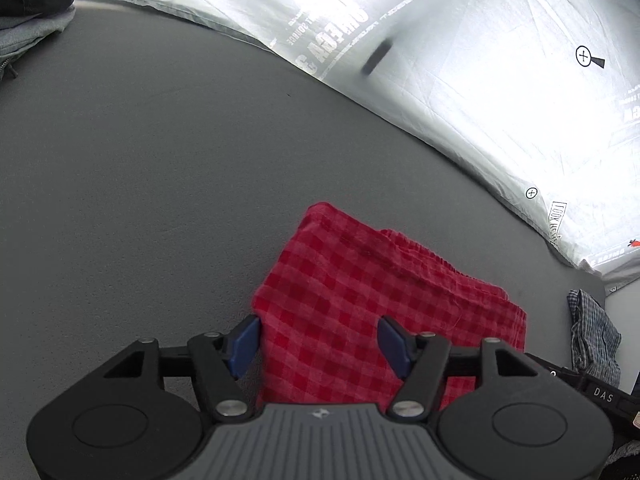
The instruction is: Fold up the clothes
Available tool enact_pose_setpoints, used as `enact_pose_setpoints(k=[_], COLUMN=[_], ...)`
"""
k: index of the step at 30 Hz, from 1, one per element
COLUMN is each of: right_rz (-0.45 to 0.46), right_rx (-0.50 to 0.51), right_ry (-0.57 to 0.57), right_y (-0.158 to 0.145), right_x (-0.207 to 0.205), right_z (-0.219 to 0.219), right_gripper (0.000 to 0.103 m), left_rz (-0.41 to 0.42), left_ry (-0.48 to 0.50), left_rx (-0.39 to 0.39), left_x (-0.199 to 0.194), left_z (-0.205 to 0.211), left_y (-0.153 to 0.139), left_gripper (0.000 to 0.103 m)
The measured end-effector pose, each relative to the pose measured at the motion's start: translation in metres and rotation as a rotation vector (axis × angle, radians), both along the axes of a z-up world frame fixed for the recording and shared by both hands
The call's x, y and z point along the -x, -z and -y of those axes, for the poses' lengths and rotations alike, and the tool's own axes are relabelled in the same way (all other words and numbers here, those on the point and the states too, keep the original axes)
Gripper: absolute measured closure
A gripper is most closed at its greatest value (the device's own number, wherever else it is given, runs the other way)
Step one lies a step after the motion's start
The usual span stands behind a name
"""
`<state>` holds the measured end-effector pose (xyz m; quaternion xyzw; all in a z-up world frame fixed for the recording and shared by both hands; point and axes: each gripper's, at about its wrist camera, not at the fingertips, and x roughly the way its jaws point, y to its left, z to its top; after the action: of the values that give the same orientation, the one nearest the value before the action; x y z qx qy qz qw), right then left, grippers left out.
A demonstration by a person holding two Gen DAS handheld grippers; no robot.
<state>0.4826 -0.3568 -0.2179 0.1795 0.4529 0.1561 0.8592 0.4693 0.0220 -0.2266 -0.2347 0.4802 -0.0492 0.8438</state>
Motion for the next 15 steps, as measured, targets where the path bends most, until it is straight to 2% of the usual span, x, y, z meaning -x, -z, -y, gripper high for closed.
enact_pose_setpoints(k=[3, 9, 15], right_rz=[0.0, 0.029, 0.039], right_rx=[-0.043, -0.054, -0.1], right_ry=[-0.045, -0.137, -0.224], right_y=[0.008, 0.014, 0.016], right_x=[-0.011, -0.024, -0.04], right_z=[-0.005, -0.015, -0.024], right_gripper=[0.022, 0.022, 0.035], left_rz=[0.011, 0.016, 0.023], left_ry=[0.04, 0.113, 0.128], left_rx=[0.017, 0.059, 0.126], left_x=[-0.011, -0.025, -0.033], left_z=[0.005, 0.011, 0.011], left_y=[0.005, 0.012, 0.013], left_gripper=[0.037, 0.037, 0.037])
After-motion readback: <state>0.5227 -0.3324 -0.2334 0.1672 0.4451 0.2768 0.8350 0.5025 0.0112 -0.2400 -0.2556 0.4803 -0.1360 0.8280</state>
